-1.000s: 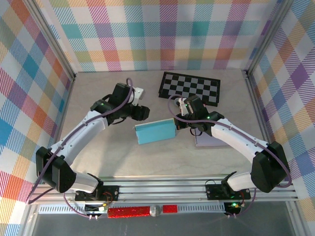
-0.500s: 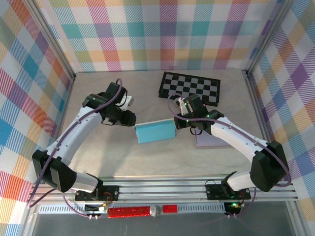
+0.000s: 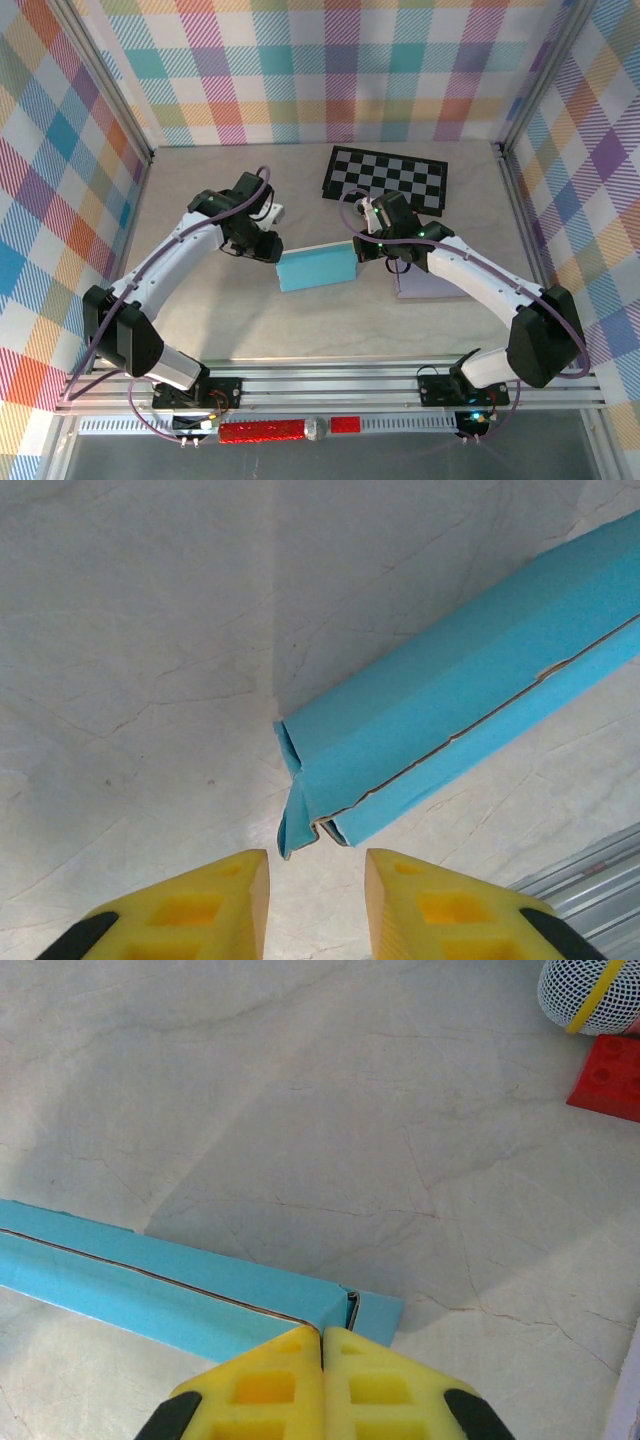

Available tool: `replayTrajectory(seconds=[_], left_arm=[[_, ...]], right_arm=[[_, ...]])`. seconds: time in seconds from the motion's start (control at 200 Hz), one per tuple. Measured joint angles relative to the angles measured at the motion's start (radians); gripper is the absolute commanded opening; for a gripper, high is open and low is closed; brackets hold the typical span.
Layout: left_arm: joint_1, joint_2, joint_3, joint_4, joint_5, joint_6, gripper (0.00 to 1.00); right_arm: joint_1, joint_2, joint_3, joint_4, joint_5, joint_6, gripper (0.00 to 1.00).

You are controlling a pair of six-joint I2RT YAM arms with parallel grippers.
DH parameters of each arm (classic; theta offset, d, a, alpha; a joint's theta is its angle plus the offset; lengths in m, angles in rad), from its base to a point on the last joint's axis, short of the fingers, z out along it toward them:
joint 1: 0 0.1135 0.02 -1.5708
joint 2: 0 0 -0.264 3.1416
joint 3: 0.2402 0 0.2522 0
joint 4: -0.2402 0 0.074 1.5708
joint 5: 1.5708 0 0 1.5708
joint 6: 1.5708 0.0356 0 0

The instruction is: Fold the paper box

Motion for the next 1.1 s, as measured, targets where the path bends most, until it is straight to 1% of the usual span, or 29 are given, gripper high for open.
replayTrajectory(seconds=[0.155,0.39,0.55,0.93,1.1], left_arm=[[-0.003,0.011,-0.013,0.007,-0.008,0.011,0.25],[-0.003,0.025,-0.014,0.024,-0.016,0.023,0.22],[-0.003,0.026,-0.014,0.024,-0.016,0.03,0.18],[-0.003,0.027,-0.014,0.027,-0.016,0.029,0.14],[-0.003,0.027,-0.014,0.031,-0.014,0.009,0.1]], right_arm=[[0.0,0.0,0.0,0.0,0.0,0.003,0.0],[0.0,0.0,0.001,-0.003,0.0,0.008,0.0],[0.0,0.0,0.001,-0.003,0.0,0.01,0.0],[0.0,0.0,0.001,-0.003,0.0,0.014,0.0],[0.0,0.0,0.001,-0.003,0.0,0.014,0.0]])
